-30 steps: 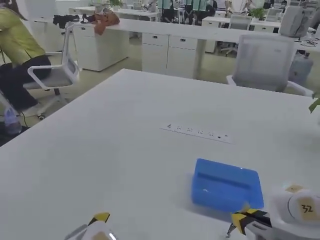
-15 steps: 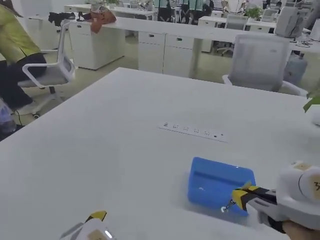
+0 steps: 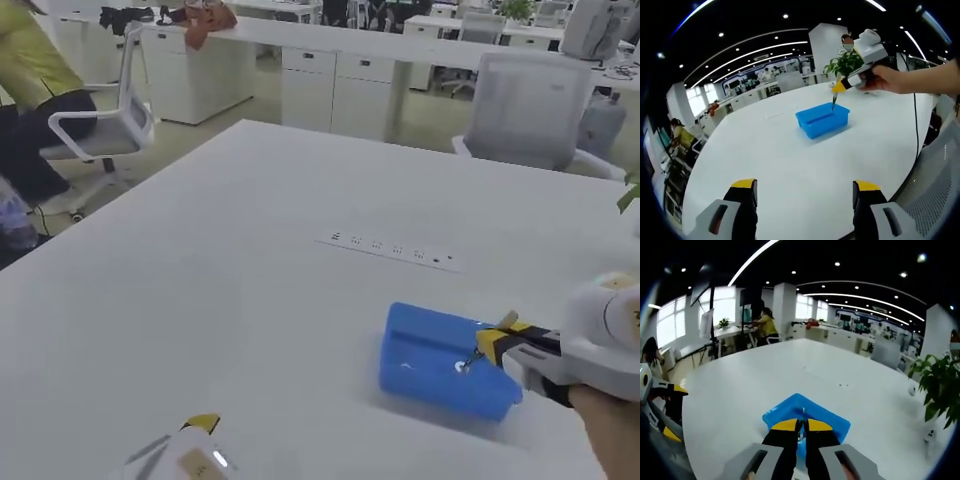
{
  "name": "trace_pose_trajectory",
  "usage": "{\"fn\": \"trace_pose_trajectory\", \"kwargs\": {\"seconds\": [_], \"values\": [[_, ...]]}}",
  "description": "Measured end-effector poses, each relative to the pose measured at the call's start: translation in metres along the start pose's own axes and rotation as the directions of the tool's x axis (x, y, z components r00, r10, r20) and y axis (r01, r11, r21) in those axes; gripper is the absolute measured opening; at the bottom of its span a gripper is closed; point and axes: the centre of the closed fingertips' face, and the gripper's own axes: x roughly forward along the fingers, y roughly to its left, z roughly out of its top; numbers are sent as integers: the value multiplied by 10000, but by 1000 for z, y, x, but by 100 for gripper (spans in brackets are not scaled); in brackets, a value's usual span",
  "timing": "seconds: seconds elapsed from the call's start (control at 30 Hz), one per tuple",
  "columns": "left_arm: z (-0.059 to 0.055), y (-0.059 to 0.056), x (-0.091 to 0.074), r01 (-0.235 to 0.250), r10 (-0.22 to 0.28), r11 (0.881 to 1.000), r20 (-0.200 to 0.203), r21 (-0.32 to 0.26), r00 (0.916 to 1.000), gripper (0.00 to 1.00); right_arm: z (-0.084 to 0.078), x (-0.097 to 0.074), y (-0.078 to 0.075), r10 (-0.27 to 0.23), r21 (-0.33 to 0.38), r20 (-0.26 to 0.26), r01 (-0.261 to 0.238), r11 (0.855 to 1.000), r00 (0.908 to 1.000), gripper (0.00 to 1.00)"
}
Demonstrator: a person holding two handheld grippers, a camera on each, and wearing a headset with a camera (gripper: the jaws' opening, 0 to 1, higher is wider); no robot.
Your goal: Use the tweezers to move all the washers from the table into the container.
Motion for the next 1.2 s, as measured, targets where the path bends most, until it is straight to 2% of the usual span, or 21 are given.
{"fn": "trace_pose_trajectory", "kwargs": {"seconds": [0.23,0.4,0.67,0.9,0.97,1.03,1.1,1.13,1.2], "values": [[-2,1,1,0,0,10000,-76,-32,10000,79,-19,18,-9,-68,371,-499,87,9993,9987,1],[-3,2,1,-45,44,9999,-129,-122,9999,78,-31,29,-9,69,309,-819,-43,9995,9966,1],[-6,0,2,13,-13,10000,-294,15,9996,77,-43,37,-4,196,362,-1104,-157,9992,9937,1],[-4,2,2,74,-79,9997,-219,-244,9997,75,-45,38,-6,67,132,-1252,-51,9999,9921,2],[1,0,0,205,-206,9994,-34,-288,9998,72,-44,36,-7,74,228,-1193,-48,9997,9928,2],[9,0,-4,422,-418,9980,102,-470,9991,64,-38,31,-6,52,314,-1055,-19,9995,9944,2],[26,0,-7,656,-641,9973,468,-319,9968,61,-23,23,-1,300,524,-544,-272,9983,9981,2],[40,-2,-9,1037,-1015,9943,760,-262,9919,58,-17,18,3,450,612,-308,-431,9972,9985,2],[55,-6,-11,1586,-1563,9872,963,-165,9830,51,-6,3,16,823,581,-34,-820,9949,9966,2]]}}
